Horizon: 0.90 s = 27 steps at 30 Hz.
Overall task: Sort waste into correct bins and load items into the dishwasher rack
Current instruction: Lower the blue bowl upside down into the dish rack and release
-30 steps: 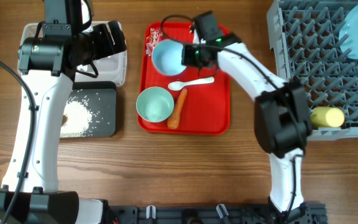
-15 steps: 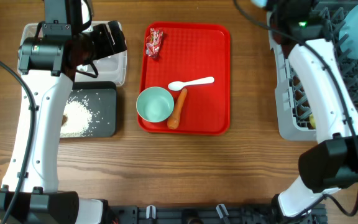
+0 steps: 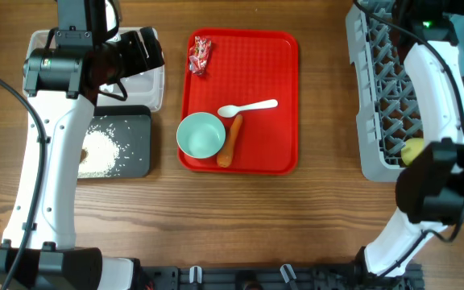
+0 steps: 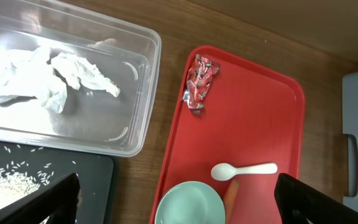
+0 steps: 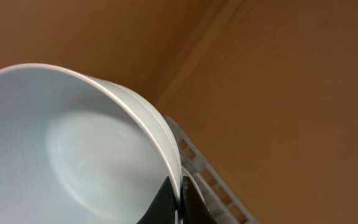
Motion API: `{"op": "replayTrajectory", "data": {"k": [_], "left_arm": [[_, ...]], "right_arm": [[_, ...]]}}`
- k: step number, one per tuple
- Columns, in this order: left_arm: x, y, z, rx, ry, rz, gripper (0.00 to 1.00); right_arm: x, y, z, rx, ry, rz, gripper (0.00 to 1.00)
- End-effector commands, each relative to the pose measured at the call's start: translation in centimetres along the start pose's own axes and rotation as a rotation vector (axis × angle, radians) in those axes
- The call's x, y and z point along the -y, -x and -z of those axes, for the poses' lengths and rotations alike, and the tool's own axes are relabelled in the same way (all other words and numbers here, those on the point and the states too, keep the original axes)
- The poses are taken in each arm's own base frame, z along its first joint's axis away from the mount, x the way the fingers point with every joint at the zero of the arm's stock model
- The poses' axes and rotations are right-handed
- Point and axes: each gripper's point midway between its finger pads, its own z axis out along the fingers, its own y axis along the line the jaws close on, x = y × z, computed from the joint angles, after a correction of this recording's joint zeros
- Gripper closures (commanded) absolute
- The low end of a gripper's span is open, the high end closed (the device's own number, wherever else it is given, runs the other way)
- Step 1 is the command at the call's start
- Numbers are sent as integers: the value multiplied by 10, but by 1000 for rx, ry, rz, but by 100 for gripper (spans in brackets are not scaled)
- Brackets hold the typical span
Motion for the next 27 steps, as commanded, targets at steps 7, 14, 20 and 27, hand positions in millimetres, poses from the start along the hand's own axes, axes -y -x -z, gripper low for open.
{"op": "replayTrajectory", "data": {"k": [7, 14, 20, 27], "left_arm": [[-4, 0, -4, -5, 14, 12, 0], [-4, 0, -4, -5, 14, 13, 0], [-4, 0, -4, -5, 14, 12, 0], [-4, 0, -4, -5, 14, 13, 0]], "right_arm": [[-25, -16, -9, -19, 37, 274, 96], [-40, -35, -14, -62, 69, 364, 96], [-57, -61, -19, -129, 83, 442, 96], [-62, -70, -23, -145, 76, 460, 96]]}}
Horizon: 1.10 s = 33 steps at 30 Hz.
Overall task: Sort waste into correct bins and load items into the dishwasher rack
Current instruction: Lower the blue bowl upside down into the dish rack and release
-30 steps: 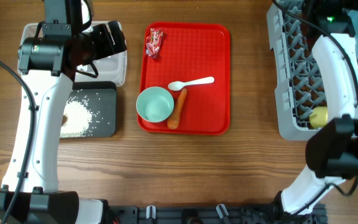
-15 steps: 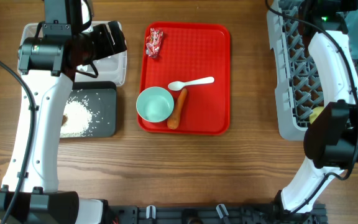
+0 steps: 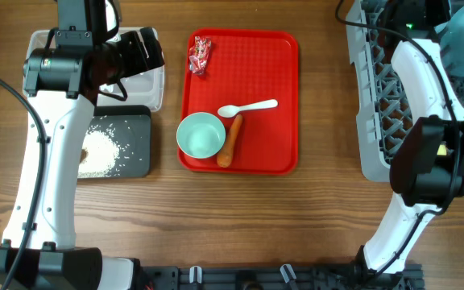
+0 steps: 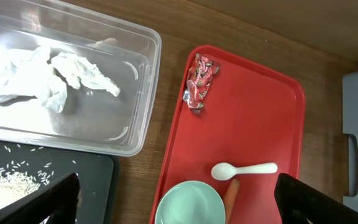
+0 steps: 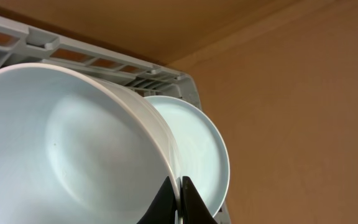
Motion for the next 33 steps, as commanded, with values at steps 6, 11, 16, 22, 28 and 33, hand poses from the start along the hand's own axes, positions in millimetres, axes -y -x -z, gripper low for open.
{"op": "replayTrajectory", "data": {"k": [6, 11, 16, 22, 28, 33], "left_arm": [[-4, 0, -4, -5, 14, 12, 0], [-4, 0, -4, -4, 14, 12, 0], [-4, 0, -4, -4, 14, 12, 0], [-4, 0, -4, -4, 14, 12, 0], [-4, 0, -4, -5, 14, 13, 0], [-4, 0, -4, -4, 14, 12, 0]], "right_arm": [[-23, -10, -10, -36, 2, 48, 96], [-35, -8, -19, -23, 8, 51, 96], [-40, -4, -25, -3, -9, 68, 96], [-38, 6, -29, 33, -41, 39, 96], [-39, 18, -21, 70, -47, 27, 96], [-43, 15, -22, 63, -42, 39, 96]]}}
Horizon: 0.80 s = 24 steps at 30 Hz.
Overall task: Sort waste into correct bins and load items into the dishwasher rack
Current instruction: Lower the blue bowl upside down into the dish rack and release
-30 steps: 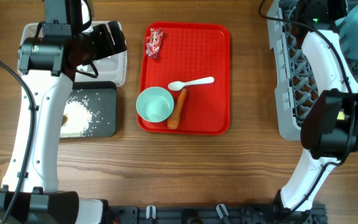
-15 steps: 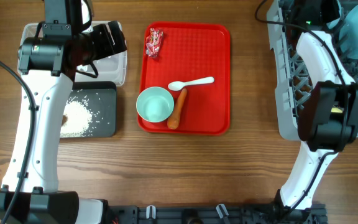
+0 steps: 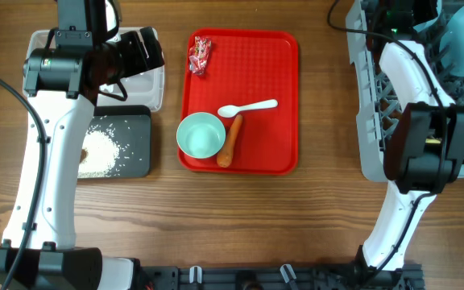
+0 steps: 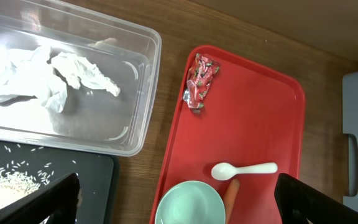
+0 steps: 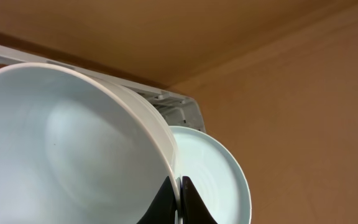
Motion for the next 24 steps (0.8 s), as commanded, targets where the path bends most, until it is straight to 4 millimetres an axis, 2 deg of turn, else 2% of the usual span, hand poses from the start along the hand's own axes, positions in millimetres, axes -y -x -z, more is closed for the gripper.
{"op": "replayTrajectory", "data": {"k": [1, 24], "left_arm": [[-4, 0, -4, -4, 14, 12, 0], [-4, 0, -4, -4, 14, 12, 0]], "right_arm": [[-14, -5, -3, -13, 10, 25, 96], [-30, -7, 1, -18, 65, 77, 96]]}}
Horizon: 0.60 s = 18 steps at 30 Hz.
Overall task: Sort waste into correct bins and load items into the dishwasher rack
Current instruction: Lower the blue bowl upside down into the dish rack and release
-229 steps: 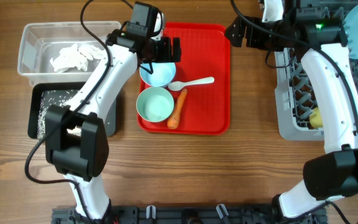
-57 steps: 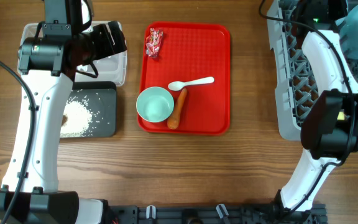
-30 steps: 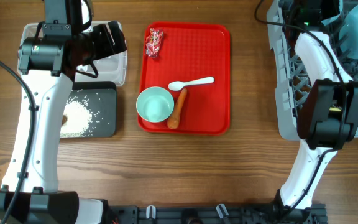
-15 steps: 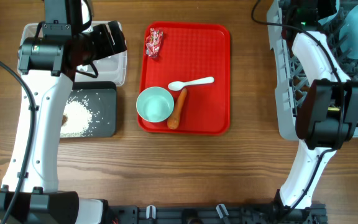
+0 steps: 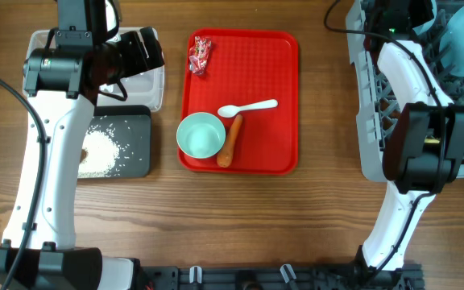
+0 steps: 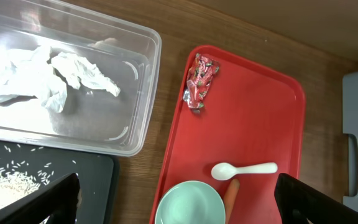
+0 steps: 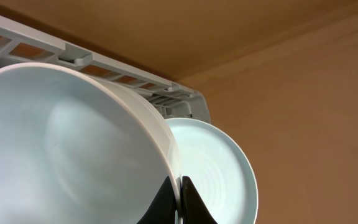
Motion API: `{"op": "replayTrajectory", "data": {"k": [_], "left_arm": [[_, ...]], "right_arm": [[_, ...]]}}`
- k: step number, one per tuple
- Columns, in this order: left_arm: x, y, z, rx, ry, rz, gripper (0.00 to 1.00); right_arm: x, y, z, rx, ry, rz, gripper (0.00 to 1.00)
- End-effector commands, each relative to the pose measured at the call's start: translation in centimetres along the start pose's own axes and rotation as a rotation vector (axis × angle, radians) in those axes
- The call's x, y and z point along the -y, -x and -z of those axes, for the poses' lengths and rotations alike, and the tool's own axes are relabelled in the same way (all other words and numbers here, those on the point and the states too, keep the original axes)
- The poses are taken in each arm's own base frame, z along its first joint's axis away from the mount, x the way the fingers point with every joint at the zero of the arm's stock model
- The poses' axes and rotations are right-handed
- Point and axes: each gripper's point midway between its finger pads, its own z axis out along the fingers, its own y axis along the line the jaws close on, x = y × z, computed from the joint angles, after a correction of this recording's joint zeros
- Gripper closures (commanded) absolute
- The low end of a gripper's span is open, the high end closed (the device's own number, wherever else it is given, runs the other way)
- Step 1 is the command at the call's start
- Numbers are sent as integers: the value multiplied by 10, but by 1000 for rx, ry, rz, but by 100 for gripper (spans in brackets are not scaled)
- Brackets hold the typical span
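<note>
My right gripper (image 7: 180,198) is shut on the rim of a white bowl (image 7: 73,149), held at the far corner of the grey dishwasher rack (image 5: 369,121). A pale plate (image 7: 219,168) stands just behind the bowl. On the red tray (image 5: 280,72) lie a red wrapper (image 5: 200,55), a white spoon (image 5: 248,107), a pale green bowl (image 5: 200,134) and a carrot (image 5: 230,140). My left gripper (image 6: 178,193) hangs open and empty above the tray's left edge, with the green bowl (image 6: 190,202) below it.
A clear bin (image 6: 135,81) with crumpled white paper (image 6: 42,74) stands left of the tray. In front of it is a black bin (image 5: 139,145) holding rice. The right arm (image 5: 405,56) reaches across the rack's far left side.
The right gripper has shifted slightly with the bowl: the rack's rim shows nearer and more of the plate is in view behind the bowl. The left arm and the tray items have not moved.
The right gripper held the white bowl beside the rack's edge. Then it was at the rack's far corner with the plate showing behind the bowl, and it has stayed there with small shifts. The left gripper stayed open above the tray throughout.
</note>
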Motion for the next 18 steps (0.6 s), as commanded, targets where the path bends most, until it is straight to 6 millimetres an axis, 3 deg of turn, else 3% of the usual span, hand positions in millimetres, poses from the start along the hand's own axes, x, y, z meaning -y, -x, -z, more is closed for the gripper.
{"op": "replayTrajectory", "data": {"k": [1, 18], "left_arm": [[-4, 0, -4, -4, 14, 12, 0], [-4, 0, -4, -4, 14, 12, 0]], "right_arm": [[-20, -1, -2, 4, 34, 29, 96], [-38, 4, 7, 27, 96, 78, 96]]}}
